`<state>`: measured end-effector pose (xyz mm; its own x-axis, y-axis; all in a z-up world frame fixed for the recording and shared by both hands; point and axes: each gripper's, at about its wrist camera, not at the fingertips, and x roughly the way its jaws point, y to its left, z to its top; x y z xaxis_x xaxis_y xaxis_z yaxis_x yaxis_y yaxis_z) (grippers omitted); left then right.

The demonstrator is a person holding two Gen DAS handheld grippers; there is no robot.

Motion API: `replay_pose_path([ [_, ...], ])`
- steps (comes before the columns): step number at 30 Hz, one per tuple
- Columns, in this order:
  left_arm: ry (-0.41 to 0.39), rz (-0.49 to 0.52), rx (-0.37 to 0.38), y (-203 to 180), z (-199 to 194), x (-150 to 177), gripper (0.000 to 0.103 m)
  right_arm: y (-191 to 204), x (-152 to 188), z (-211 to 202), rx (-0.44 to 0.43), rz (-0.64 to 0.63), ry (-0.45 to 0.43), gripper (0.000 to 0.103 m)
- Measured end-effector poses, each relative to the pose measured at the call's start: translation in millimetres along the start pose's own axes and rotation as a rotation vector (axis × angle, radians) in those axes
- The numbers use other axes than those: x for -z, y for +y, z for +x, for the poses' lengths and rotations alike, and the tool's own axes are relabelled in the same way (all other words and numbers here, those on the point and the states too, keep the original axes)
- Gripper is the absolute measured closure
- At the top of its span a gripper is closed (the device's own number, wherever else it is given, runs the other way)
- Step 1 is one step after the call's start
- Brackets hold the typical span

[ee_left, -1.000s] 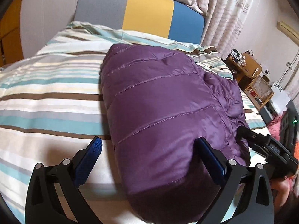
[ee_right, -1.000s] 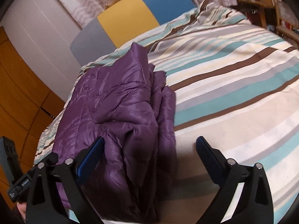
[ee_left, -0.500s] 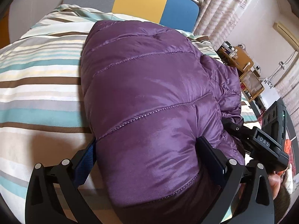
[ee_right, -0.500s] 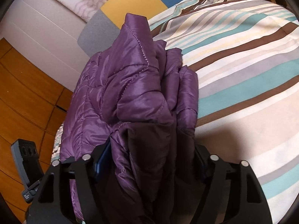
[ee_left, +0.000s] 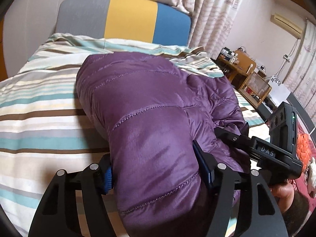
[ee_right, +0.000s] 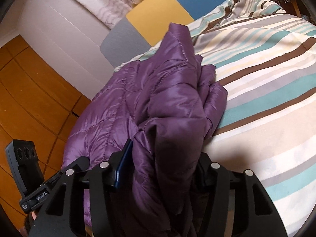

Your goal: Fold large clothes

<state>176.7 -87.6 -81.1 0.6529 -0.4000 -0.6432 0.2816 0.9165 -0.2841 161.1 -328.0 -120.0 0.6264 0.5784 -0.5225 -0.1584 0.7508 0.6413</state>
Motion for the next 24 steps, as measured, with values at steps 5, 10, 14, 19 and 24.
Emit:
replay_pose_path([
  [5,-0.054,0.014,-0.012,9.5,-23.0,6.5,0.037,19.9,11.1,2.0,-0.051,-0.03,0.001,0.048],
  [10,-0.105,0.002,-0.056,23.7,-49.3,12.0,0.038,49.0,18.7,16.5,-0.092,-0.084,0.024,0.048],
  [14,-0.141,-0.029,-0.086,43.5,-69.4,16.7,0.038,77.1,22.1,32.2,-0.115,-0.145,0.047,0.048],
  [19,-0.167,-0.09,-0.14,73.4,-85.8,25.6,0.038,107.1,21.5,62.3,-0.133,-0.199,0.086,0.048],
  [24,-0.193,-0.144,-0.199,105.3,-100.4,36.3,0.038,135.8,23.4,95.6,-0.14,-0.276,0.12,0.048],
])
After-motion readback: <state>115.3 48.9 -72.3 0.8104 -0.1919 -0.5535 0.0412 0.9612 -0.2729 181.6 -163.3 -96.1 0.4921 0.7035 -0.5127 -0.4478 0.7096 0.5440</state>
